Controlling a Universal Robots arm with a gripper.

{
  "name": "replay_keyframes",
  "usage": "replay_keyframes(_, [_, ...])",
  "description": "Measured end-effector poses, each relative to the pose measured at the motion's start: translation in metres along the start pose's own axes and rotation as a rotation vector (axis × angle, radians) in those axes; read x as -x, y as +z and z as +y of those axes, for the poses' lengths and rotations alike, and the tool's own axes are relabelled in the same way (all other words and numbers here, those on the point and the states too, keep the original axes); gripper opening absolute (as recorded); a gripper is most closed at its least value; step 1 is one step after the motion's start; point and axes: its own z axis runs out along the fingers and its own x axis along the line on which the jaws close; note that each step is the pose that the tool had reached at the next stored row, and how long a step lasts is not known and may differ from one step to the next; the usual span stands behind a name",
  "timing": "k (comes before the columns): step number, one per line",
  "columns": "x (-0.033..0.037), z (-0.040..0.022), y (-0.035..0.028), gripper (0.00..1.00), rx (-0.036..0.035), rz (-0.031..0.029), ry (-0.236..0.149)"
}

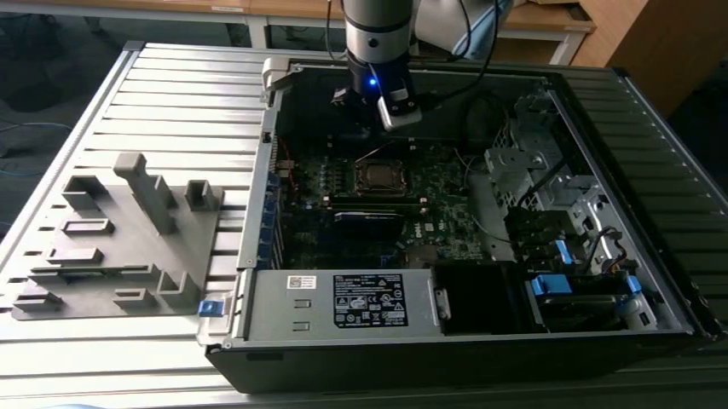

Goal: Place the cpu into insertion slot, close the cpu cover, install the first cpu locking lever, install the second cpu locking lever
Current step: 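Install the first cpu locking lever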

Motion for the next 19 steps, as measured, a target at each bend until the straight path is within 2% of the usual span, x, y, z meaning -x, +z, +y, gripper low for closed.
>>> replay_keyframes(19, [0.0043,0.0023,0.0050,0.11,-0.0002,0.0001,0.000])
